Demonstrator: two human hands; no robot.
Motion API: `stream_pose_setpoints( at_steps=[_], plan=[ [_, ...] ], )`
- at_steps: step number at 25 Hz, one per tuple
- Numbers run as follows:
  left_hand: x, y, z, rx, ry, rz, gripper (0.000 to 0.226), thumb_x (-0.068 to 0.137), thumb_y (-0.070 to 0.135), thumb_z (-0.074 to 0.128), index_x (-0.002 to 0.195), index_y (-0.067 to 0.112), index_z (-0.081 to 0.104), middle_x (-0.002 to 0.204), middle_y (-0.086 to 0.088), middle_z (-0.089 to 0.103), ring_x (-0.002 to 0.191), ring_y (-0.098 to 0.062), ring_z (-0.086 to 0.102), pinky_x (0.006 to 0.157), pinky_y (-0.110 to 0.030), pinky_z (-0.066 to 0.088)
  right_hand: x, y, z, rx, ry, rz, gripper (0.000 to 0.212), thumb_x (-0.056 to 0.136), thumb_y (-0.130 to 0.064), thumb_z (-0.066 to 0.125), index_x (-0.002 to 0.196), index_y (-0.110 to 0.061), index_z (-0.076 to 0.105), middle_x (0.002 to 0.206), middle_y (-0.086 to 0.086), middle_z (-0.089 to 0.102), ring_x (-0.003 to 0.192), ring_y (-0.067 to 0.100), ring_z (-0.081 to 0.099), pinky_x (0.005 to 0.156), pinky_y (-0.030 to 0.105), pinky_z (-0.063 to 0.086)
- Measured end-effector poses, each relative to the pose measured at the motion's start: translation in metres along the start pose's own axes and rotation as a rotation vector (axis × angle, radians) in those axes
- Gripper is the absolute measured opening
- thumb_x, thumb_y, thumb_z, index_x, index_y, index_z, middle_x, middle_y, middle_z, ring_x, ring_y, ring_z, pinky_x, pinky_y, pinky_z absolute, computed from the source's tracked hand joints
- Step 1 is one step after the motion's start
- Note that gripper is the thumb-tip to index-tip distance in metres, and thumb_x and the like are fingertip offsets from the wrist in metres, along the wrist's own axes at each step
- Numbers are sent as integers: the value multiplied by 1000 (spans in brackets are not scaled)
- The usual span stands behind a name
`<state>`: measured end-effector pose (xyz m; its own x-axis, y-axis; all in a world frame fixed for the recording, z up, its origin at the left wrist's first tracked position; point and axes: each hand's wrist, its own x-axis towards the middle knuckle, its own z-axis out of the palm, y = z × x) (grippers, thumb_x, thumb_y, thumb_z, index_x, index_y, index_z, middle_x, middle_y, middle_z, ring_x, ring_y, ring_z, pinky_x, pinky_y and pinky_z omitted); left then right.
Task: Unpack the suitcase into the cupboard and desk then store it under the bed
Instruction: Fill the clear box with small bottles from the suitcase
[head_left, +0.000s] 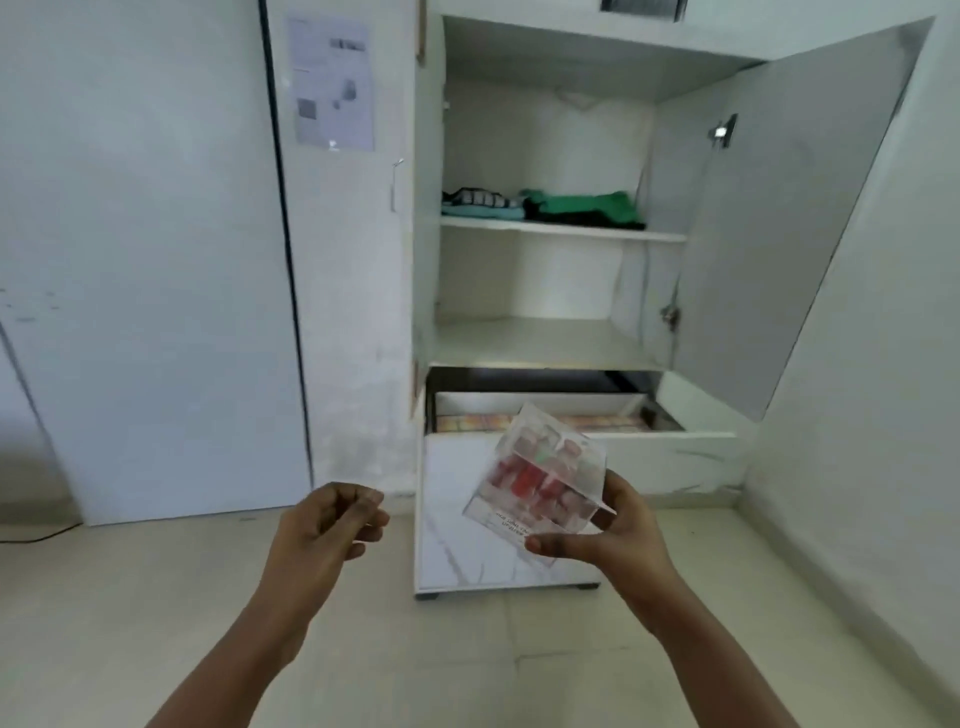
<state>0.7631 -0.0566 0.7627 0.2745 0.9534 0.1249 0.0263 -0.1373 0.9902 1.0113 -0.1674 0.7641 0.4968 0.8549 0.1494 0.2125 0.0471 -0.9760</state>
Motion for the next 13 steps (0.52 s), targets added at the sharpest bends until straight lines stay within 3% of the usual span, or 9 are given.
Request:
stream_pose_setpoints(
  at_steps=[3, 7, 10, 13],
  plan=[
    [51, 0, 65, 12, -35, 25, 10, 91, 15, 59, 88, 12, 67, 78, -3, 73, 78, -17, 68, 69, -25, 49, 76, 1, -51, -15, 13, 6, 85, 33, -23, 95, 110, -21, 61, 101, -2, 72, 100, 14, 66, 82, 38, 57],
    [131, -19, 105, 70, -1, 74, 10, 91, 14, 57, 89, 13, 67, 79, -4, 72, 79, -19, 69, 69, -27, 51, 175, 19, -66, -12, 15, 24, 86, 36, -17, 95, 113, -18, 58, 109, 2, 68, 102, 20, 64, 77, 36, 57],
    [194, -39, 124, 137, 25, 127, 16, 95, 14, 51, 92, 13, 66, 78, -3, 72, 79, -19, 68, 70, -26, 50, 244, 38, -62, -36, -25, 33, 82, 45, -9, 92, 118, -16, 55, 110, 1, 66, 102, 16, 62, 70, 26, 55],
    [252, -66, 142, 287, 47, 173, 22, 97, 14, 46, 92, 10, 67, 84, 0, 71, 83, -15, 66, 70, -13, 44, 310, 62, -59, -43, -44, 76, 85, 46, -6, 91, 121, -15, 53, 113, 1, 64, 108, 19, 60, 84, 38, 55]
  ],
)
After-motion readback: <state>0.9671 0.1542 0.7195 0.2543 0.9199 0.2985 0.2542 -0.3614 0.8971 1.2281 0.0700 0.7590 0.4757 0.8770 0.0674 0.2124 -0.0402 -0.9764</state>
